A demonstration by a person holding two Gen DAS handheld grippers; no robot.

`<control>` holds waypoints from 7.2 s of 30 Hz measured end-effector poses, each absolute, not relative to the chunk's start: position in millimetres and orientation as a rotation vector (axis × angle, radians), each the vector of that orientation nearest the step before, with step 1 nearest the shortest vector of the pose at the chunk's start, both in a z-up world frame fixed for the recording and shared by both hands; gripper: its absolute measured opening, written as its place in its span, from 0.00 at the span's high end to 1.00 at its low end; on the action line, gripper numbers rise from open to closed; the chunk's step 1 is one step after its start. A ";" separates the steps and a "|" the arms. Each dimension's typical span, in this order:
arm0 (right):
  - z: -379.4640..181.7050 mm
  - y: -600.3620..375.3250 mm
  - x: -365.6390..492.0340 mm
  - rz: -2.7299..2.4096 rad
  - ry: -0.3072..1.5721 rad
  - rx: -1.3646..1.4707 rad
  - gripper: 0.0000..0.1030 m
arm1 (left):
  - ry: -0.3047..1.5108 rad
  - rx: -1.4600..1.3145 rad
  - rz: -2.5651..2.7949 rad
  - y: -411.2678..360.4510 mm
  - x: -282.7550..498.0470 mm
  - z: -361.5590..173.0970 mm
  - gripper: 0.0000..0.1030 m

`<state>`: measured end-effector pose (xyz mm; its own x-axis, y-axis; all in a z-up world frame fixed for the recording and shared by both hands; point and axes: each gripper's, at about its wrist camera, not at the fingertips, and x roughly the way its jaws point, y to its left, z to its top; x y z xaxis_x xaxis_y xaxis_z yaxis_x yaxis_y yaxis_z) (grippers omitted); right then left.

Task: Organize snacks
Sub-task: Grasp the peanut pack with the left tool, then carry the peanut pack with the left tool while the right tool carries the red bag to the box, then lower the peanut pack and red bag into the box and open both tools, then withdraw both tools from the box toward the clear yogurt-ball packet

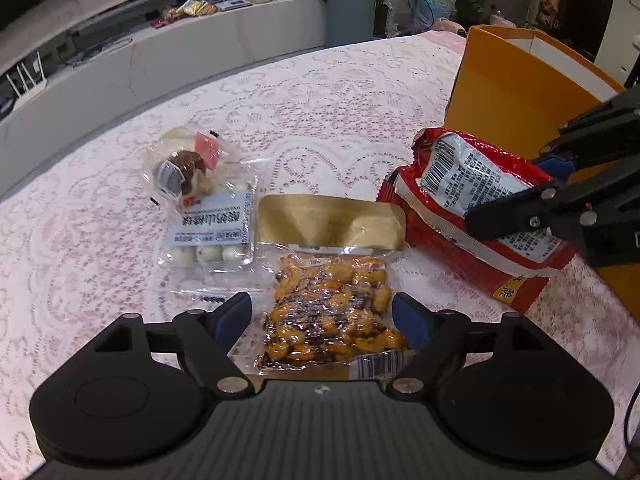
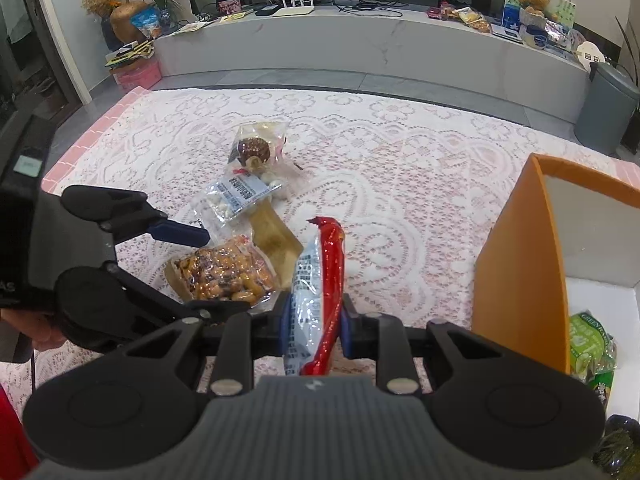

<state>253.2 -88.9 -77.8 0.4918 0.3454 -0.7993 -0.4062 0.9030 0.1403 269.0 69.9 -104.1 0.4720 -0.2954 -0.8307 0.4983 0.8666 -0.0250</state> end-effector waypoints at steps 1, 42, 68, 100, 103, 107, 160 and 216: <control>-78.6 -88.7 253.2 0.456 0.955 -0.067 0.79 | 0.971 0.230 -0.485 68.5 269.2 -106.0 0.09; -9.6 -135.5 174.9 0.512 0.842 -0.004 0.80 | 0.779 -0.094 -0.275 40.0 154.5 18.6 0.21; 27.3 -273.6 154.8 0.293 0.755 -0.115 0.80 | 0.773 0.078 -0.540 -119.6 187.2 51.1 0.21; -58.1 -321.7 253.0 0.324 0.941 -0.203 0.79 | 1.018 0.421 -0.654 -201.4 271.9 -42.6 0.42; -60.2 -316.9 253.9 0.319 0.938 -0.239 0.79 | 1.019 0.425 -0.649 -200.6 269.1 -46.2 0.42; -61.5 -315.9 252.7 0.309 0.938 -0.260 0.79 | 1.000 0.429 -0.634 -196.9 261.8 -44.0 0.41; 5.6 -232.7 135.1 0.236 0.810 0.004 0.38 | 0.755 0.183 -0.406 -49.1 145.6 31.4 0.28; -70.8 -30.2 274.2 0.340 0.750 -0.077 0.50 | 0.782 0.046 -0.312 126.7 281.5 -75.4 0.25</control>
